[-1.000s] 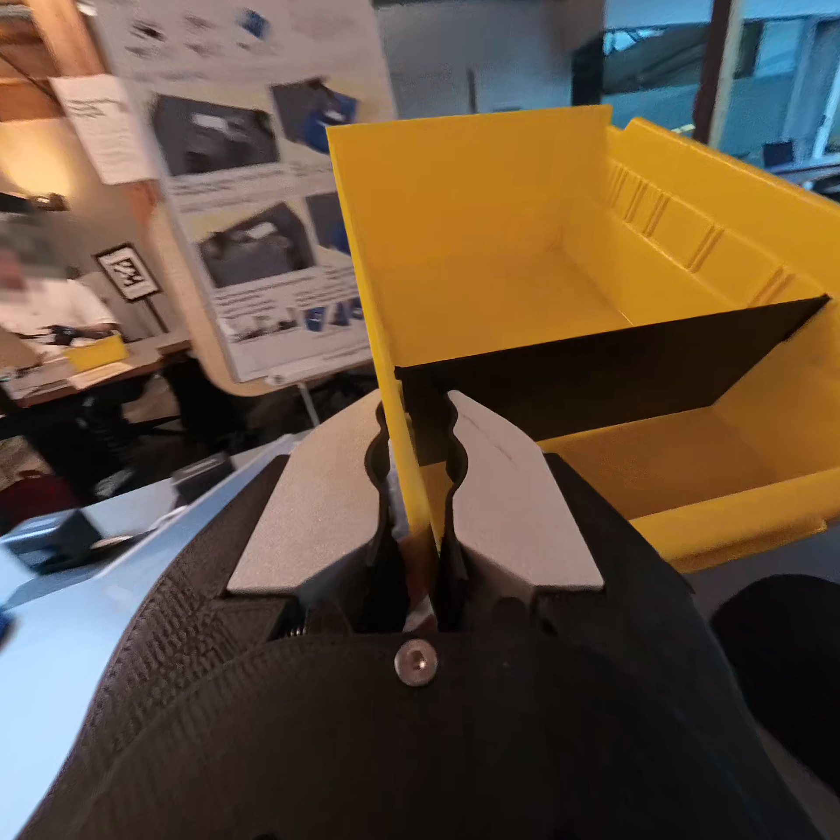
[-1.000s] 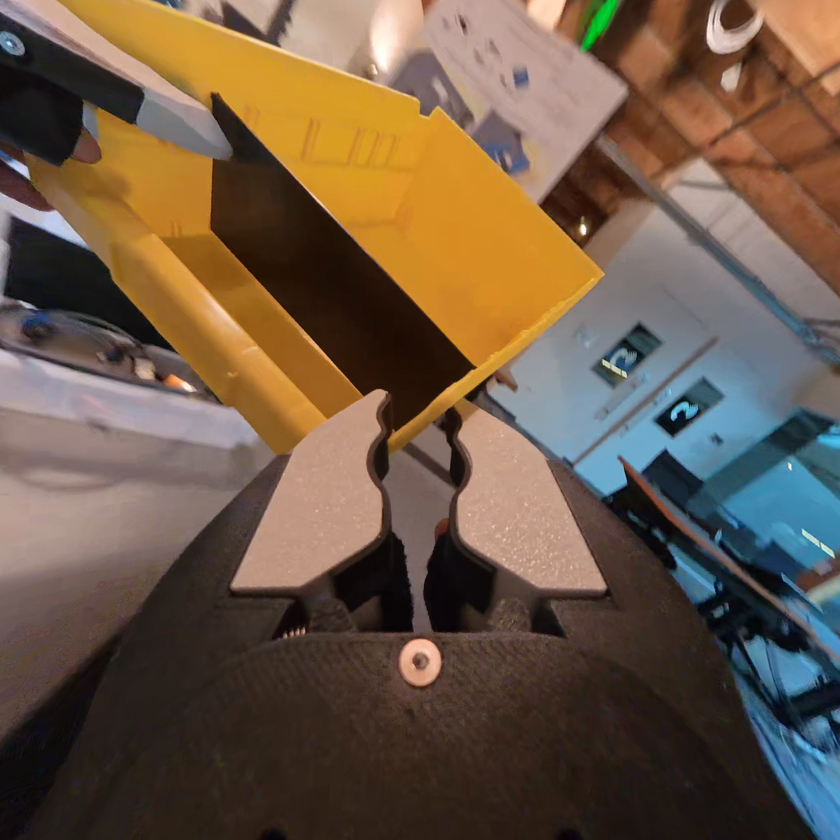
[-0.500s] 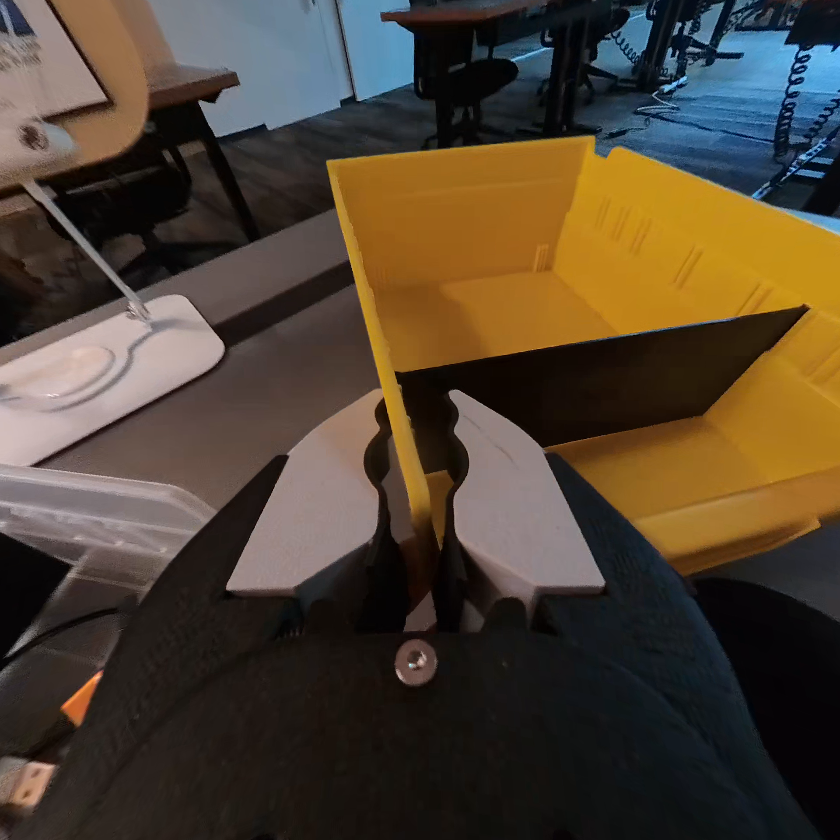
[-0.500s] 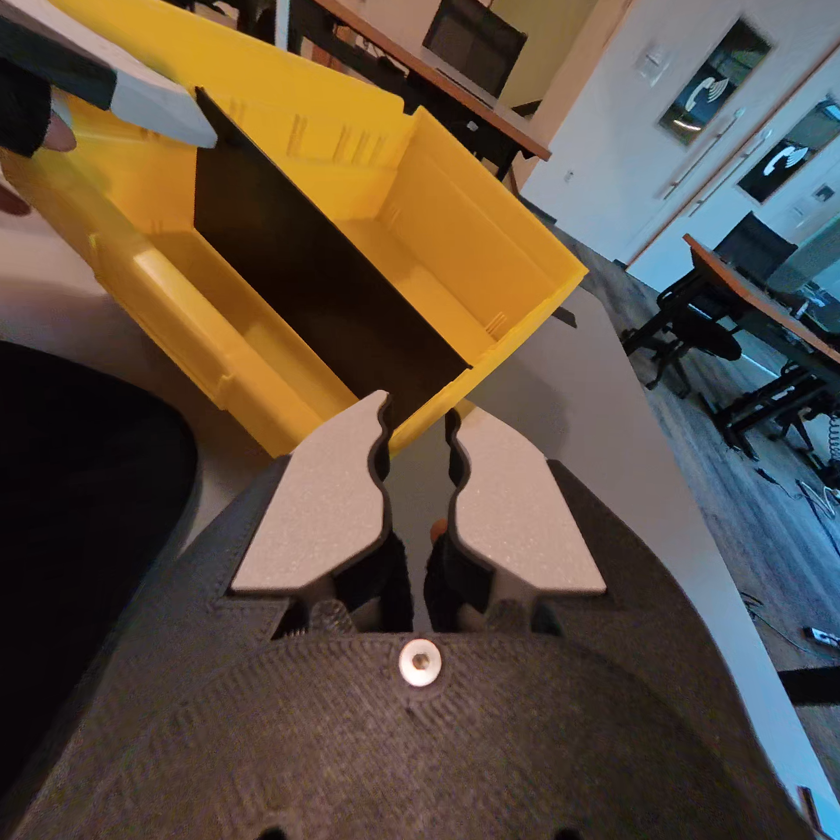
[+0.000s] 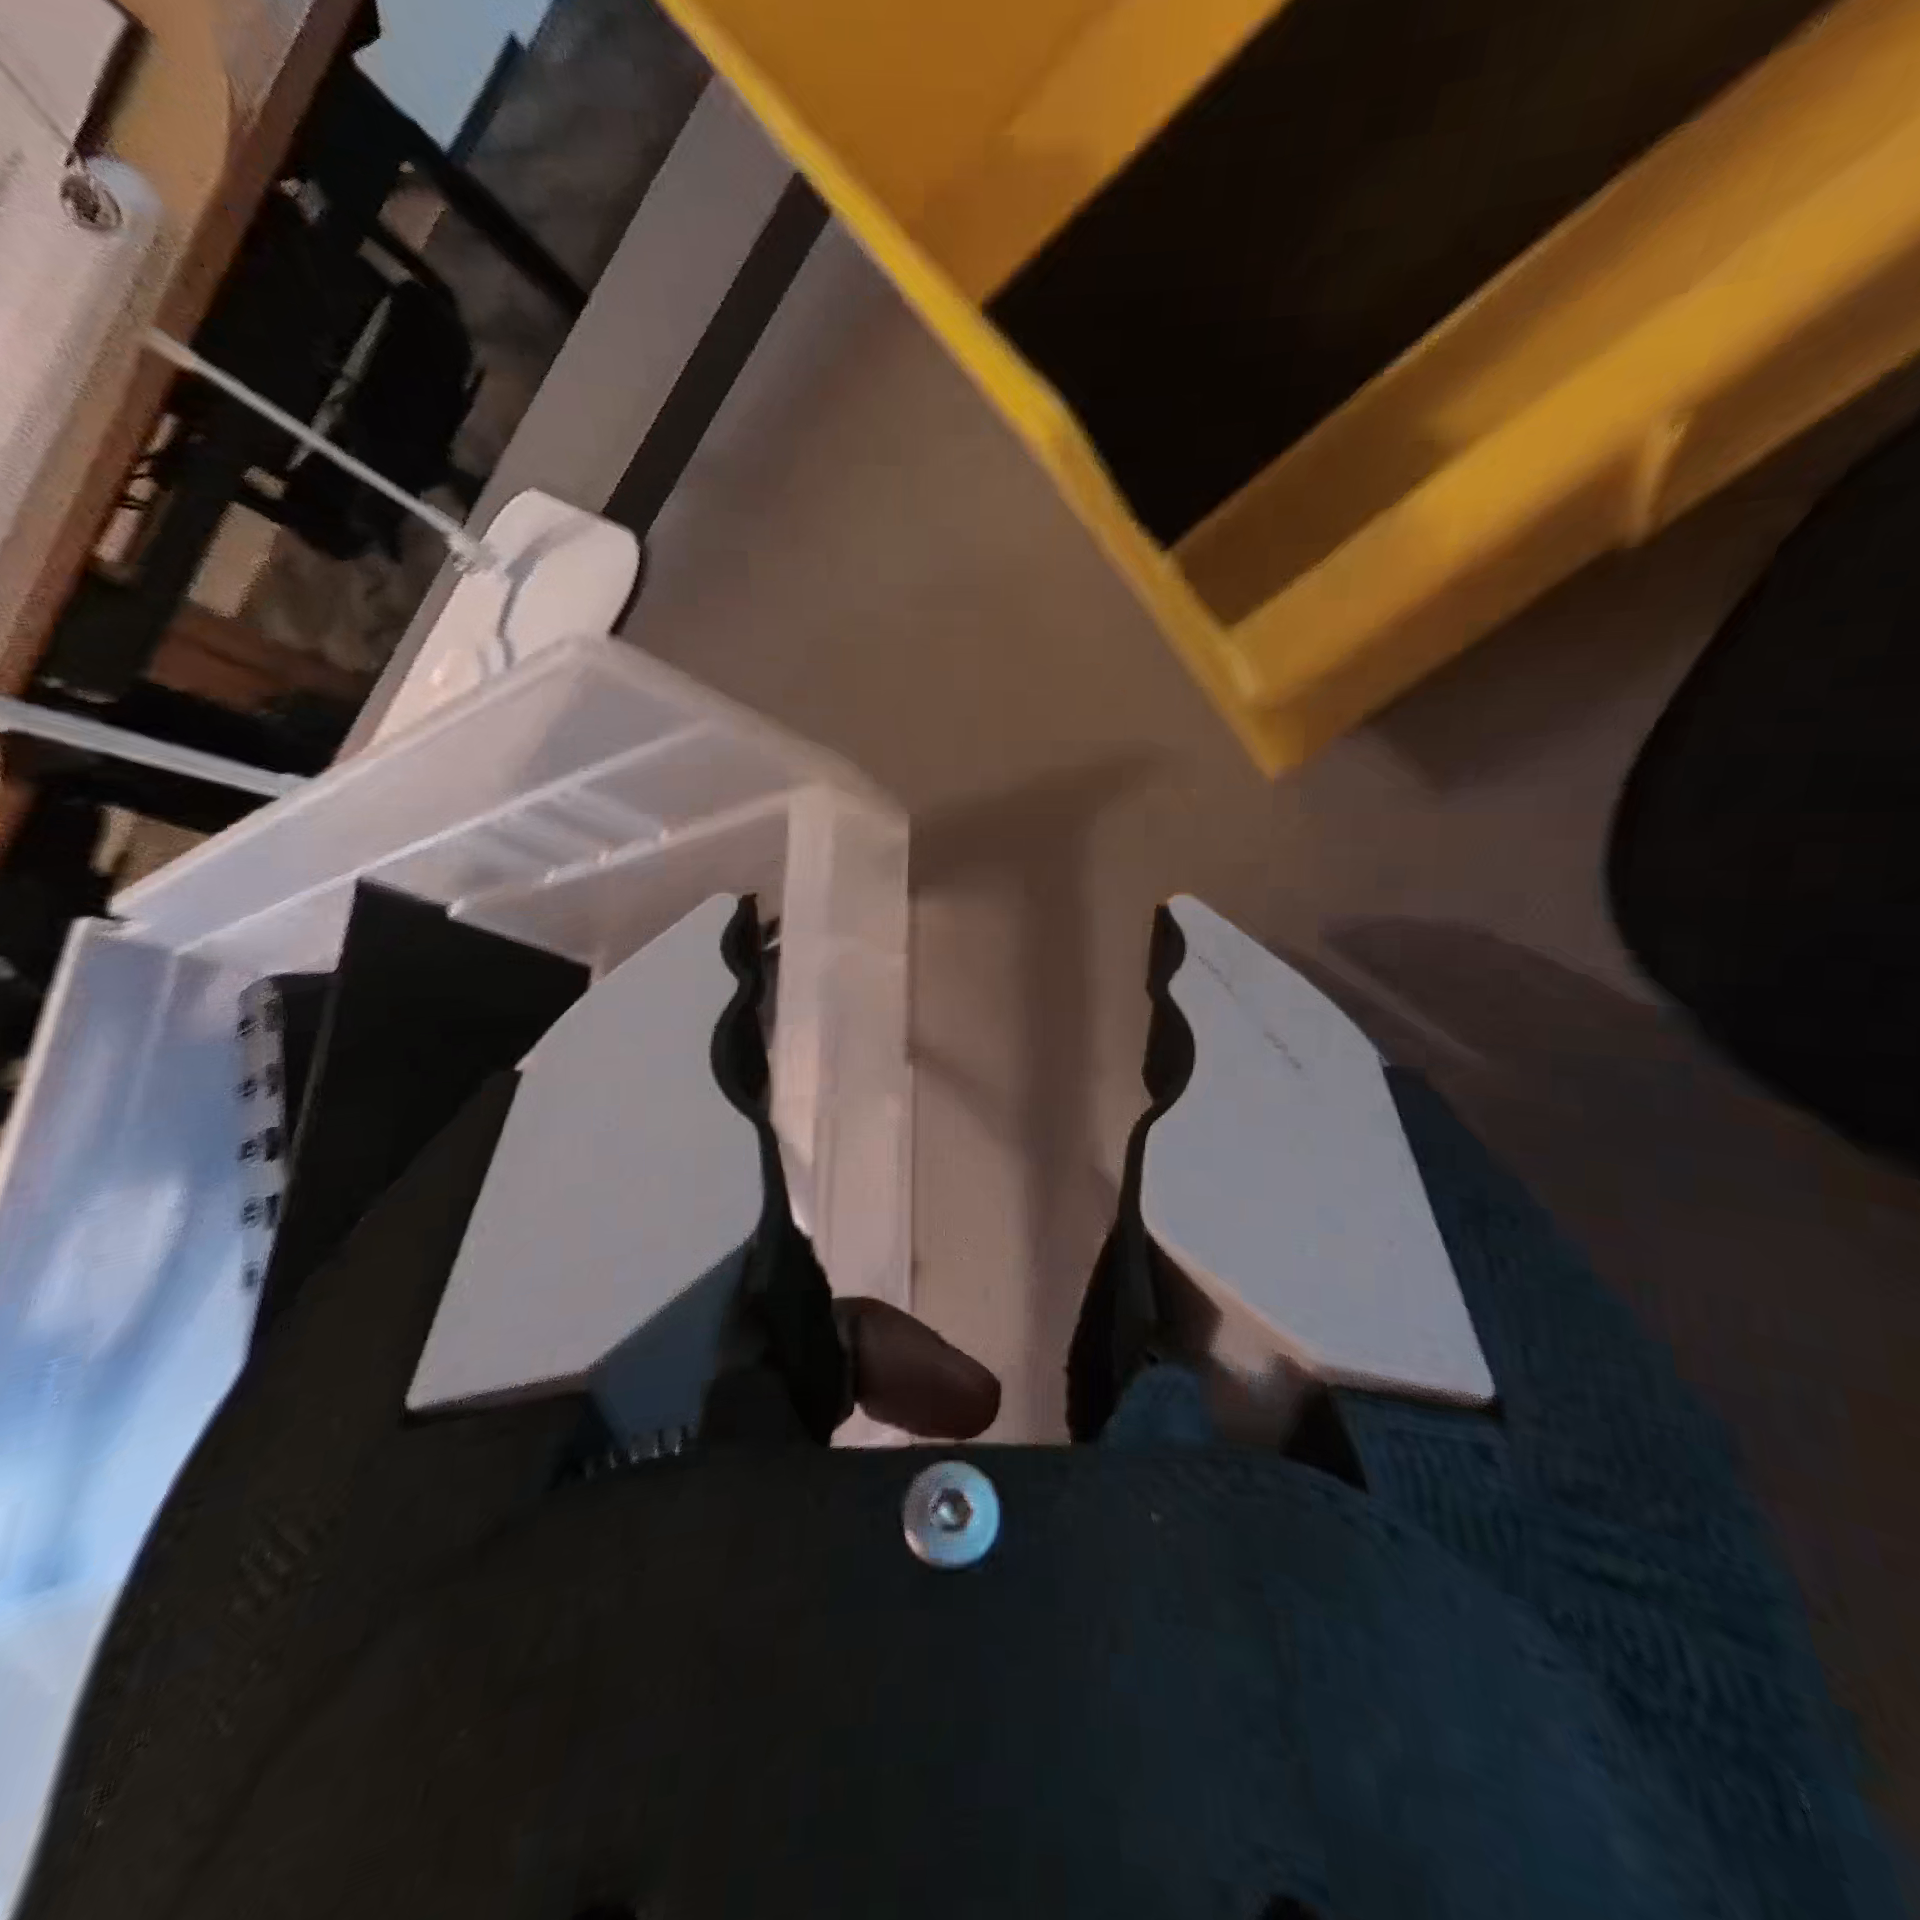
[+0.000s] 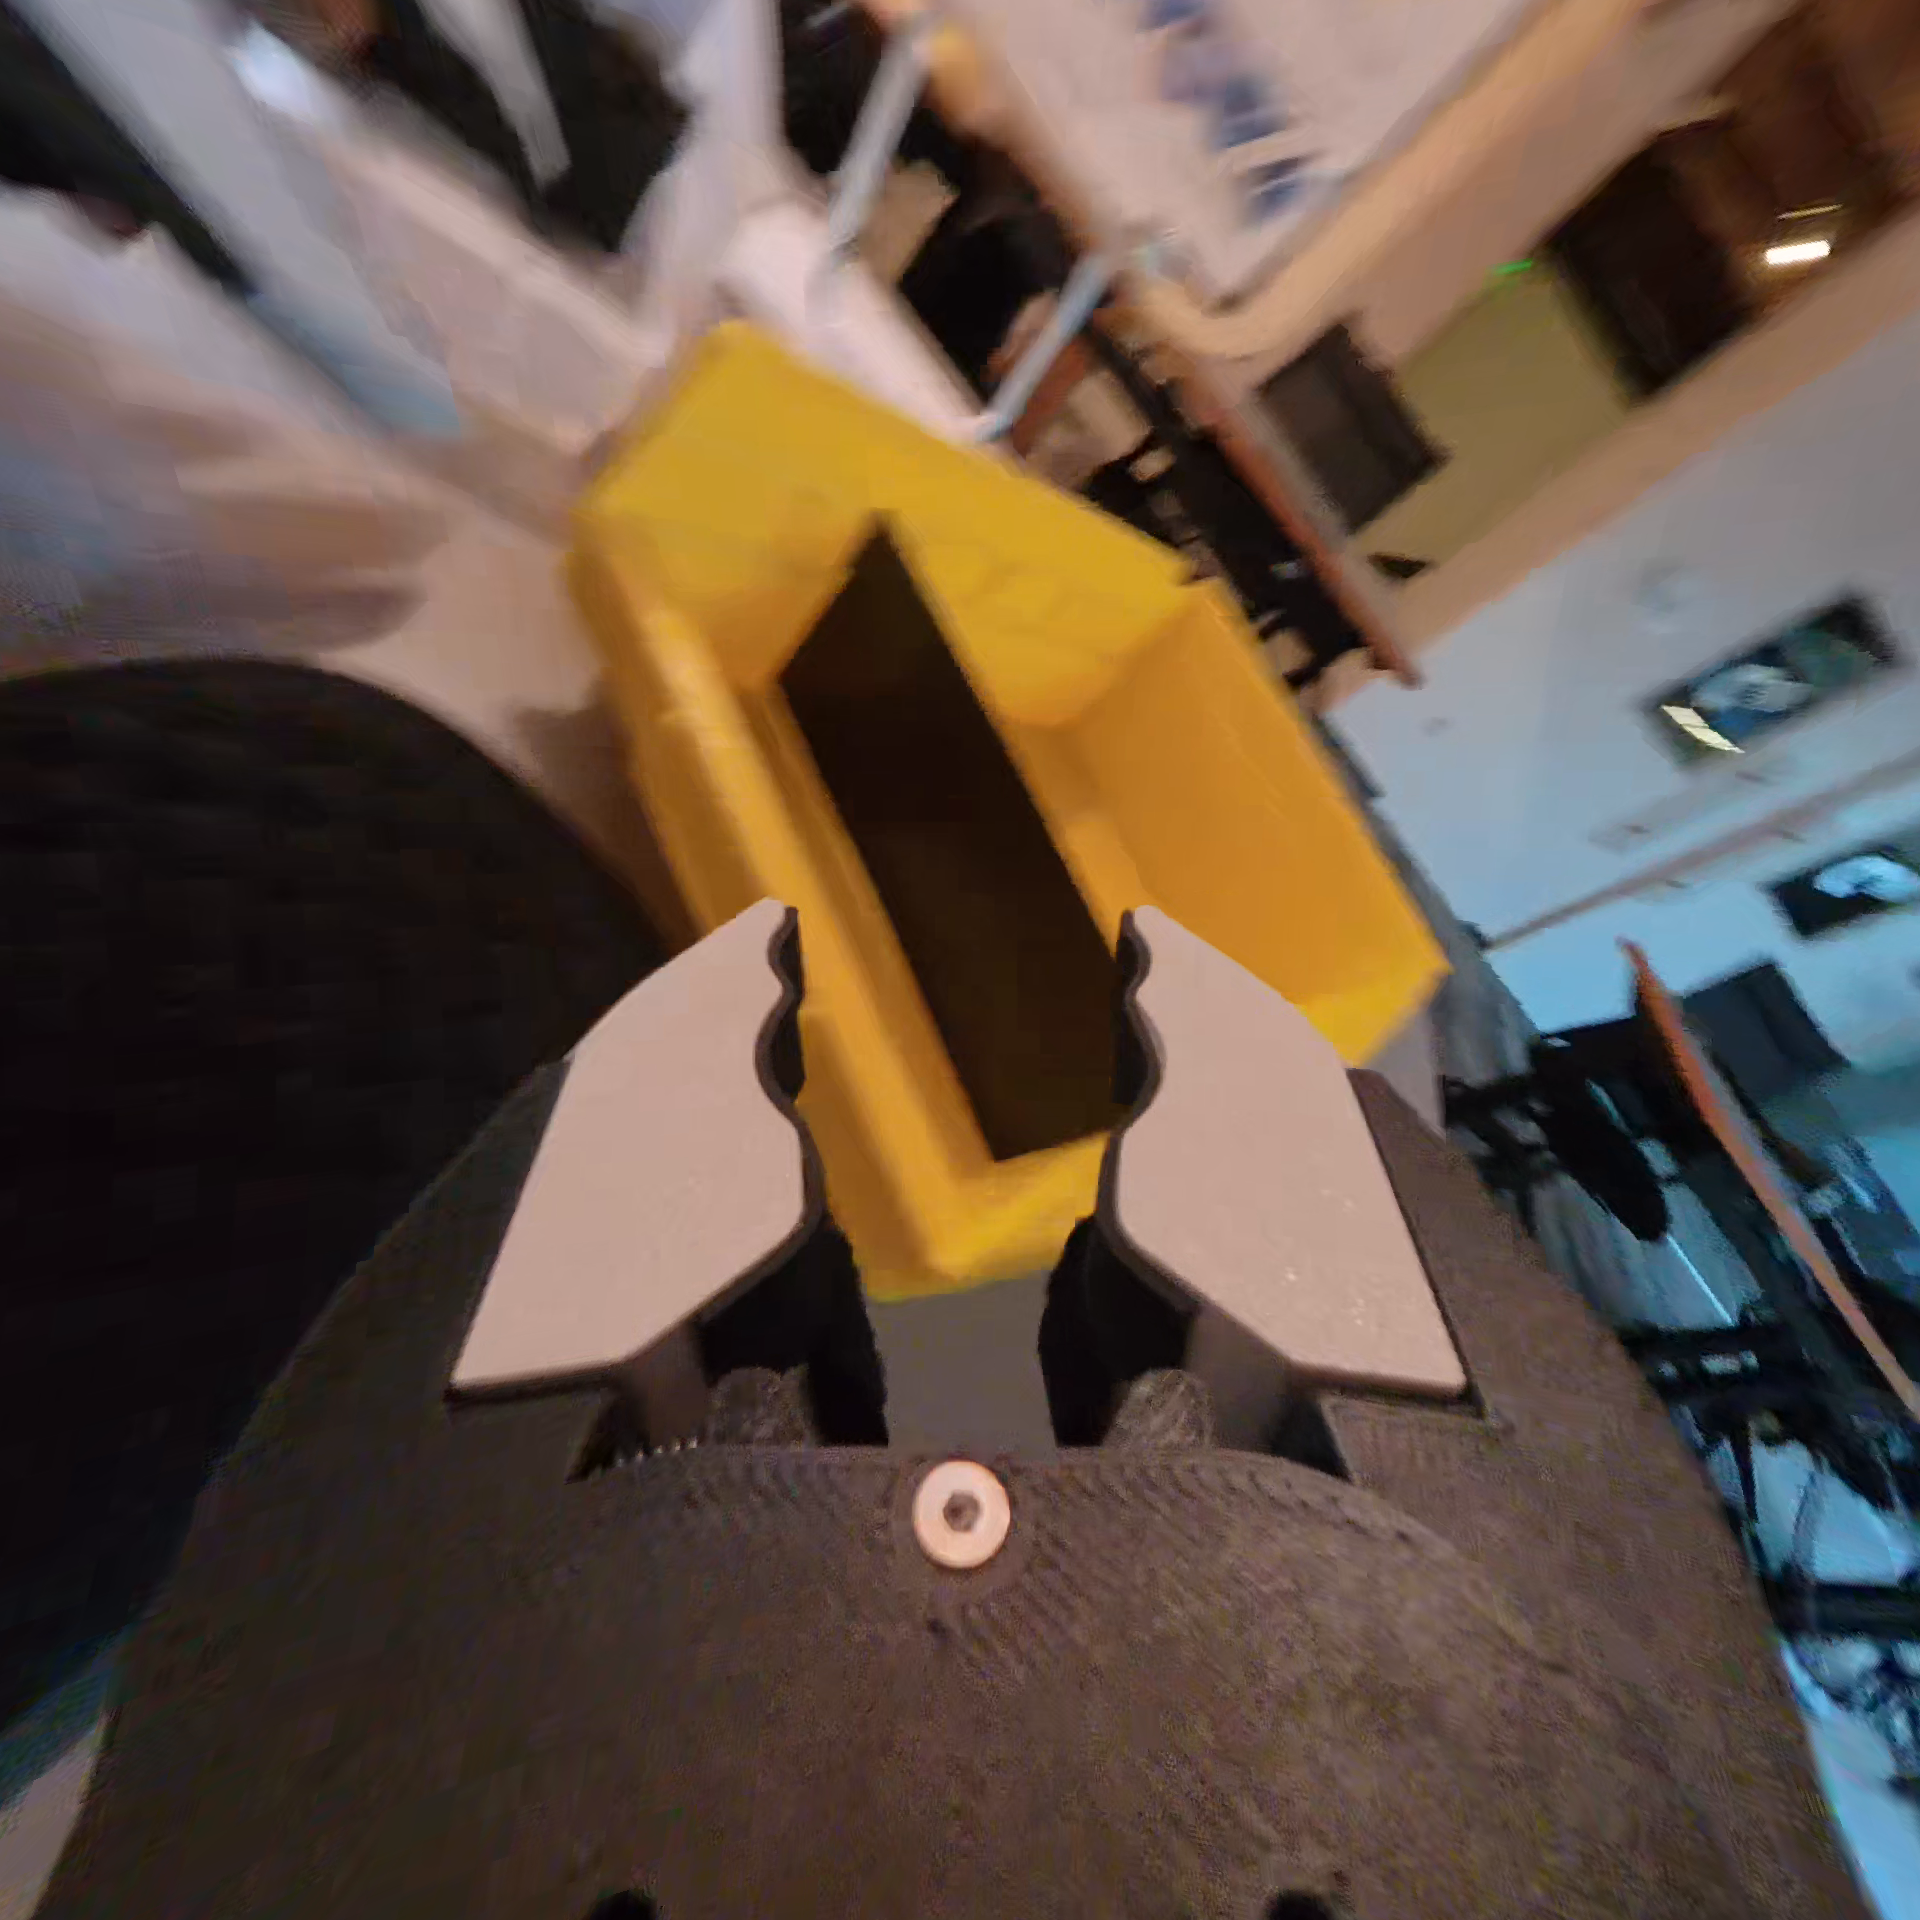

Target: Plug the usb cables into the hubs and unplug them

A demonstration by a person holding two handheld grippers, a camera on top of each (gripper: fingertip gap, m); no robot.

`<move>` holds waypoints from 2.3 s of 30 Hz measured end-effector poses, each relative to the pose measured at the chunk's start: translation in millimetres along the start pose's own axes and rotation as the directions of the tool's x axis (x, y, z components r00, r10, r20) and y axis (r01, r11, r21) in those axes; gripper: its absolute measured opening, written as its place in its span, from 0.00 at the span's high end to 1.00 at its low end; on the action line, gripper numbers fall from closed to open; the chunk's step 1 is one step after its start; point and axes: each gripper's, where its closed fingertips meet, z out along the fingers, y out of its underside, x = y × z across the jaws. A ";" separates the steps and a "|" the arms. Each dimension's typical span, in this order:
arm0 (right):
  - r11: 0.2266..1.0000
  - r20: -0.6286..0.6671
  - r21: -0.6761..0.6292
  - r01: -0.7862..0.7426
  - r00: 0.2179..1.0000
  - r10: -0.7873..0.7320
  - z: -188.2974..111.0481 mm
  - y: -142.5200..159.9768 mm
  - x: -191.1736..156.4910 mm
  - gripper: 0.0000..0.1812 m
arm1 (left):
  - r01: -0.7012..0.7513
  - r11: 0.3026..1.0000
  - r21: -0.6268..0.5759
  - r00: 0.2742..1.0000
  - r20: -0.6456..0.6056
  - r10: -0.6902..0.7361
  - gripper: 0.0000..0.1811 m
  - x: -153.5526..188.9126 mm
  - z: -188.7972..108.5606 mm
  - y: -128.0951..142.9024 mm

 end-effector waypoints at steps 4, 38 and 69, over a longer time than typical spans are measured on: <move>0.946 0.196 -0.213 0.244 0.959 -0.204 34.8 15.3 -51.1 0.69 | -0.006 0.999 -0.052 1.000 0.006 0.006 0.64 -4.9 1.1 21.6; 0.861 -0.023 -0.495 0.120 0.988 -0.151 -43.6 139.9 32.9 0.79 | -0.049 0.962 -0.268 0.993 0.091 0.076 0.77 -98.0 -206.4 295.7; 0.526 0.403 0.638 -0.563 0.826 0.395 7.1 -142.1 -58.3 0.33 | 0.069 0.607 0.791 0.855 0.267 -0.445 0.44 -219.3 -342.5 122.5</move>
